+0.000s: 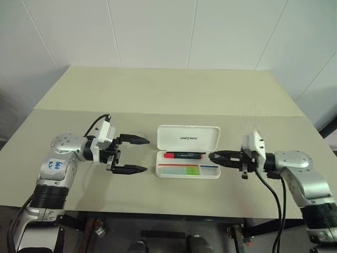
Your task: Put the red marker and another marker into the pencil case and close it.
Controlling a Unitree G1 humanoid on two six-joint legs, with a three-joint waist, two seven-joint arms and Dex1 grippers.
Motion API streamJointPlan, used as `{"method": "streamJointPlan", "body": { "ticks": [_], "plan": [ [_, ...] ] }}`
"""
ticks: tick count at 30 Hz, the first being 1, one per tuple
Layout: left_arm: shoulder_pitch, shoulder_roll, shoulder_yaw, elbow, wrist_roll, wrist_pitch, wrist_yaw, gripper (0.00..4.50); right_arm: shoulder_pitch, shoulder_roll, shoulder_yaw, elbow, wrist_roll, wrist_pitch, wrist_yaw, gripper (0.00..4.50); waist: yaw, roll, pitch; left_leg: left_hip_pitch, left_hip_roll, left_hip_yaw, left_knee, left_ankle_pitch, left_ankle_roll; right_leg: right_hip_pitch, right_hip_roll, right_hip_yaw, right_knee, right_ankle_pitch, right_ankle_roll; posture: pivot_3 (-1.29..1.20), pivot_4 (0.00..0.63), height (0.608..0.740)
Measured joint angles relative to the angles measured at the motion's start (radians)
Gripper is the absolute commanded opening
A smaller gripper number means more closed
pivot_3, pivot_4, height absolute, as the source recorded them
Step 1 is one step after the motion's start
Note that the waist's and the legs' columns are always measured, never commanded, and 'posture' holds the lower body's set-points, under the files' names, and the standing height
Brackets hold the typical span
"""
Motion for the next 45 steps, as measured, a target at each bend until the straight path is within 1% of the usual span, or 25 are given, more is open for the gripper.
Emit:
{"method": "streamJointPlan", "body": {
  "ticks": [5,9,17,22,24,28,29,34,38,42,45],
  "plan": [
    [0.010,0.000,-0.001,-0.002,0.000,-0.008,0.008,4.50,-0.034,0.006,0.069,0.087,-0.037,-0.041,0.078,0.47,0.000,0.000,0.000,0.000,0.000,0.000,0.000,0.000,0.000,0.000,0.000,0.000,0.000,0.000,0.001,0.00,0.150,0.740],
    [0.020,0.001,-0.001,-0.011,0.000,-0.009,0.016,4.50,-0.057,0.019,0.102,0.160,-0.066,-0.070,0.113,0.47,-0.002,0.000,0.000,0.000,0.000,0.000,0.000,0.000,0.000,0.000,0.000,0.000,0.001,0.001,0.002,0.00,0.150,0.740],
    [0.042,0.001,0.000,-0.043,0.000,-0.009,0.038,4.50,-0.112,0.049,0.108,0.286,-0.108,-0.117,0.142,0.47,-0.002,0.000,0.000,0.001,0.000,0.000,0.000,0.000,0.000,0.000,0.000,0.000,0.002,0.001,0.002,0.00,0.150,0.740],
    [0.042,0.001,0.000,-0.044,0.000,-0.009,0.044,4.50,-0.119,0.055,0.111,0.297,-0.114,-0.098,0.159,2.06,-0.002,0.000,0.000,0.000,0.000,0.000,0.000,0.000,0.000,-0.001,0.000,0.000,0.002,0.001,0.003,0.00,0.150,0.740],
    [0.042,0.002,0.000,-0.044,0.000,-0.009,0.046,4.50,-0.120,0.055,0.111,0.297,-0.114,-0.099,0.161,2.85,-0.003,0.000,0.000,0.000,0.000,0.000,0.000,0.000,0.000,-0.001,0.000,0.000,0.002,0.001,0.003,0.00,0.150,0.740],
    [0.042,0.002,0.000,-0.044,0.000,-0.009,0.049,4.50,-0.124,0.055,0.109,0.297,-0.113,-0.110,0.163,4.24,-0.003,0.000,0.000,0.000,0.000,0.000,0.000,0.000,0.000,0.000,0.000,0.000,0.002,0.001,0.003,0.00,0.150,0.740],
    [0.042,0.003,0.000,-0.044,0.000,-0.009,0.050,4.50,-0.128,0.055,0.107,0.297,-0.112,-0.117,0.164,4.48,-0.003,0.000,0.000,0.000,0.000,0.000,0.000,0.000,0.000,0.000,0.000,0.000,0.002,0.001,0.003,0.00,0.150,0.740],
    [0.041,0.002,0.000,-0.039,0.000,-0.010,0.050,4.50,-0.127,0.055,0.076,0.259,-0.067,-0.113,0.164,4.48,-0.002,0.000,0.000,0.000,0.000,0.000,0.000,0.000,0.000,-0.001,0.000,0.000,0.002,0.001,0.003,0.00,0.150,0.740],
    [0.035,0.003,0.002,-0.023,0.000,-0.009,0.050,4.50,-0.094,0.046,-0.019,0.128,0.029,-0.073,0.148,4.48,0.000,0.000,0.000,0.000,0.000,-0.001,-0.001,0.000,0.000,-0.001,0.000,-0.001,0.002,0.002,0.005,0.00,0.150,0.740],
    [0.009,0.002,0.007,0.047,0.000,-0.016,0.042,4.50,-0.041,0.006,-0.085,0.024,0.079,-0.018,0.118,4.48,0.002,0.000,0.000,0.000,0.000,-0.001,0.000,0.000,0.000,0.000,0.000,-0.001,0.002,0.002,0.005,0.00,0.150,0.740],
    [-0.001,0.003,0.008,0.088,0.000,-0.026,0.030,4.50,0.029,-0.025,-0.109,-0.038,0.098,0.011,0.101,4.48,0.002,0.000,0.000,0.000,0.000,-0.001,0.000,0.000,0.000,-0.001,0.000,-0.001,0.002,0.000,0.002,0.00,0.150,0.740]
  ]
}}
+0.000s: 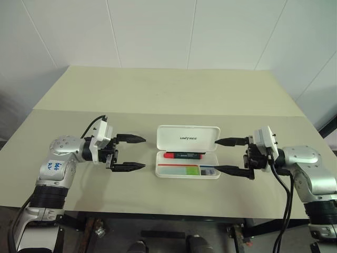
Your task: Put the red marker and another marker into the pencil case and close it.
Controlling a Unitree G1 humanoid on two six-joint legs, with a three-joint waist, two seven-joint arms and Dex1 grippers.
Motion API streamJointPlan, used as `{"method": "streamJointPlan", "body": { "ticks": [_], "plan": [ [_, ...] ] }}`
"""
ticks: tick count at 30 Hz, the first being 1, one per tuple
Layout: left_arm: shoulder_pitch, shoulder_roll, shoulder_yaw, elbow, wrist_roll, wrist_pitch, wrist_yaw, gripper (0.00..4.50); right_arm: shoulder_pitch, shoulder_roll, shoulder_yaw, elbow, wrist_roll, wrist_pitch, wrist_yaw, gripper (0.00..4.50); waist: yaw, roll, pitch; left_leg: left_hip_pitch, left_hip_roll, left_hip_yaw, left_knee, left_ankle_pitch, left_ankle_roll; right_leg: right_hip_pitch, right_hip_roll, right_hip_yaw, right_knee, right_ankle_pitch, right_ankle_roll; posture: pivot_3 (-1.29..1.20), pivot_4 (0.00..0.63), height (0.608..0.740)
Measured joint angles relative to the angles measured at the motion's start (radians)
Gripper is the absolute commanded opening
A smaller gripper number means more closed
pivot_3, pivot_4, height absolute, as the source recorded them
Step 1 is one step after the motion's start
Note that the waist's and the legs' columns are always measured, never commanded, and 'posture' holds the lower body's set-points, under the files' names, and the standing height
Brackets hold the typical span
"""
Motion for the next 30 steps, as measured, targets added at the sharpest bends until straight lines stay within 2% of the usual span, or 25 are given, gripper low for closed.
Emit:
{"method": "streamJointPlan", "body": {
  "ticks": [4,14,19,23,30],
  "plan": [
    [-0.012,0.000,0.001,0.036,-0.001,-0.009,-0.016,3.58,0.037,-0.026,-0.029,-0.021,0.006,0.015,-0.014,4.50,-0.003,0.000,0.000,0.000,0.000,0.000,0.000,0.000,0.000,0.000,0.000,0.000,0.000,0.000,0.000,0.00,0.150,0.740],
    [-0.070,-0.004,0.022,0.115,0.002,-0.037,-0.041,0.11,0.055,-0.057,-0.062,-0.033,0.005,0.020,-0.061,4.50,-0.001,0.000,0.000,0.000,0.000,0.000,0.000,0.000,0.000,0.000,0.000,0.000,0.000,-0.001,-0.001,0.00,0.150,0.740],
    [-0.097,-0.029,0.030,0.162,0.005,-0.051,-0.016,0.05,0.054,-0.073,-0.062,-0.035,0.004,0.021,-0.069,4.50,0.000,0.000,0.000,0.000,0.000,0.000,0.000,0.000,0.000,0.000,0.000,0.000,0.000,0.000,-0.001,0.00,0.150,0.740],
    [-0.130,-0.074,0.048,0.225,0.025,-0.080,0.088,0.05,0.053,-0.078,-0.062,-0.036,-0.001,0.021,-0.078,4.50,0.000,0.000,0.000,0.000,0.000,0.000,0.000,0.000,0.000,0.000,0.000,0.000,0.000,0.002,0.003,0.00,0.150,0.740],
    [-0.186,-0.146,0.039,0.327,0.138,-0.204,0.237,0.05,0.054,-0.079,-0.062,-0.043,-0.005,0.025,-0.097,4.50,0.002,0.000,0.000,0.000,0.000,0.000,0.000,0.000,0.000,0.000,0.000,0.000,-0.001,0.004,0.007,0.00,0.150,0.740]
  ]
}}
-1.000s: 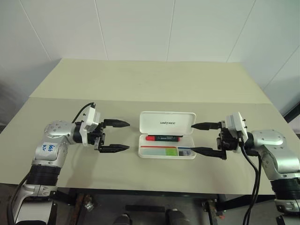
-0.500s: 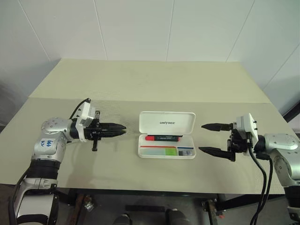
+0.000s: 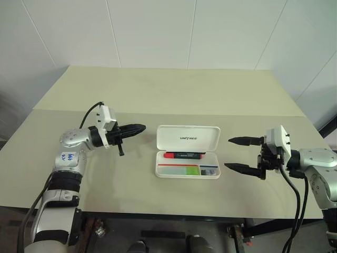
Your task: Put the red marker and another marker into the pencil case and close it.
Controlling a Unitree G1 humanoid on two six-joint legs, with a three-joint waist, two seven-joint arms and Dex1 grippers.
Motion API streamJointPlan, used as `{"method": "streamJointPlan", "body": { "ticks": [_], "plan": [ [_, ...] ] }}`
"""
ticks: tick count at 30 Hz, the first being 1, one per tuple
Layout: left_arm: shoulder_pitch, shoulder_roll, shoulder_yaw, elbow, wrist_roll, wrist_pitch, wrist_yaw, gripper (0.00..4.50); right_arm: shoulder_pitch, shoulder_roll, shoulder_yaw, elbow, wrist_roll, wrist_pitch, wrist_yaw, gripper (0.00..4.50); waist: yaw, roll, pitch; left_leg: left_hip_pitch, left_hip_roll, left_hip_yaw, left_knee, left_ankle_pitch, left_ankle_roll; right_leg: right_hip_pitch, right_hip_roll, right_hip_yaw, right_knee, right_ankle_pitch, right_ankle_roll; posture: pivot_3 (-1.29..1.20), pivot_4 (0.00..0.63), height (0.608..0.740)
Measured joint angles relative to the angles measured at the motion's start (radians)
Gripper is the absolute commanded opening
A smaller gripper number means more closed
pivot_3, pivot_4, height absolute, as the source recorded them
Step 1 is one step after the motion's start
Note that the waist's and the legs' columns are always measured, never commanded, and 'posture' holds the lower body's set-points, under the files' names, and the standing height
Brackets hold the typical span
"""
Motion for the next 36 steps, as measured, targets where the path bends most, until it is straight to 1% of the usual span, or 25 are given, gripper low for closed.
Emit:
{"method": "streamJointPlan", "body": {
  "ticks": [9,13,20,26,30,36],
  "plan": [
    [-0.061,-0.070,-0.070,0.140,0.149,-0.103,0.126,0.05,0.002,0.000,0.001,-0.040,0.001,0.025,-0.033,4.50,0.001,0.000,0.000,0.000,0.000,0.000,0.000,0.000,0.000,0.000,0.000,0.000,0.000,0.000,0.001,0.00,0.150,0.740],
    [-0.092,-0.098,-0.083,0.175,0.158,-0.118,0.122,0.05,0.007,0.000,0.000,-0.068,0.003,0.038,-0.048,4.50,0.002,0.000,0.000,-0.001,0.000,0.000,0.000,0.000,0.000,0.000,0.000,0.000,-0.001,0.001,0.001,0.00,0.150,0.740],
    [-0.112,-0.107,-0.083,0.194,0.158,-0.154,0.101,0.05,0.031,0.000,0.000,-0.094,0.011,0.046,-0.066,4.50,0.002,0.000,0.000,-0.001,0.000,0.000,0.000,0.000,0.000,0.000,0.000,0.000,-0.001,0.001,0.001,0.00,0.150,0.740],
    [-0.112,-0.106,-0.080,0.192,0.143,-0.189,0.015,0.05,0.051,-0.001,-0.019,-0.107,0.039,0.080,-0.081,4.50,0.002,0.000,0.000,-0.001,0.000,0.000,0.000,0.000,0.000,0.000,0.000,0.000,-0.001,0.001,0.002,0.00,0.150,0.740],
    [-0.101,-0.098,-0.080,0.152,0.114,-0.199,-0.068,0.05,0.066,-0.036,-0.045,-0.111,0.045,0.088,-0.075,4.50,0.004,0.000,0.000,-0.001,0.000,0.000,0.000,0.000,0.000,0.000,0.000,0.000,-0.001,0.001,0.001,0.00,0.150,0.740],
    [-0.059,-0.094,-0.106,0.071,0.103,-0.201,-0.176,0.05,0.085,-0.045,-0.062,-0.111,0.046,0.088,-0.068,4.50,0.004,0.000,0.000,-0.001,0.000,0.000,0.000,0.000,0.000,0.000,0.000,0.000,-0.001,0.001,0.001,0.00,0.150,0.740]
  ]
}}
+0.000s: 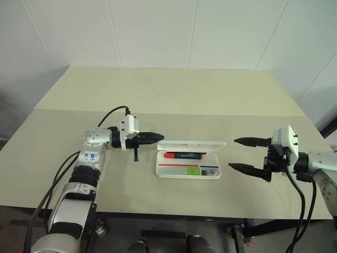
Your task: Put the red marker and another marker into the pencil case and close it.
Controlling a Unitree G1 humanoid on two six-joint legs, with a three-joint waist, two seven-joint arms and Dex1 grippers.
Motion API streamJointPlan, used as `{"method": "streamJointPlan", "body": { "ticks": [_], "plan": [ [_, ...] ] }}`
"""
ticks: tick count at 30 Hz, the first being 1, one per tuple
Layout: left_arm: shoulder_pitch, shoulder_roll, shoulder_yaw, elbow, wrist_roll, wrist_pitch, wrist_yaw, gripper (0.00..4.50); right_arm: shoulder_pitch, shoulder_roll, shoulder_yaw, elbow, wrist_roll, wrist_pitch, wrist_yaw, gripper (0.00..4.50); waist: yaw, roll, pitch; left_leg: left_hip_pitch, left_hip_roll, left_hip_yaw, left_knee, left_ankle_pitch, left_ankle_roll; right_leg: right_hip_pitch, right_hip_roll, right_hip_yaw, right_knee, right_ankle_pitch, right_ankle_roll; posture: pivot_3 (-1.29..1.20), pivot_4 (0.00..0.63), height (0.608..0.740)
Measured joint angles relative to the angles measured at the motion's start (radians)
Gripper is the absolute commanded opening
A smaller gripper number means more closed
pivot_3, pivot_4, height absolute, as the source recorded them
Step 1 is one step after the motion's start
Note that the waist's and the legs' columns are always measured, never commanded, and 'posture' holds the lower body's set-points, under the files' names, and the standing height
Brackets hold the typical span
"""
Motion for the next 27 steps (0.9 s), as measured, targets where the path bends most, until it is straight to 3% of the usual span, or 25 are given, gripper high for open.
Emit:
{"method": "streamJointPlan", "body": {
  "ticks": [10,27],
  "plan": [
    [0.017,0.002,-0.122,-0.030,0.096,0.012,-0.005,0.05,0.034,-0.004,-0.019,0.000,-0.001,-0.004,-0.002,4.50,0.001,0.000,0.000,0.000,0.000,0.000,0.000,0.000,0.000,0.000,0.000,0.000,0.000,0.000,0.000,0.00,0.150,0.740],
    [0.084,0.002,-0.231,-0.226,0.135,0.232,0.016,0.05,0.093,0.041,-0.019,-0.029,-0.002,-0.034,-0.066,4.50,0.000,0.000,0.000,0.001,0.000,0.000,0.001,0.000,0.000,0.001,0.000,0.000,0.000,-0.003,-0.006,0.00,0.150,0.740]
  ]
}}
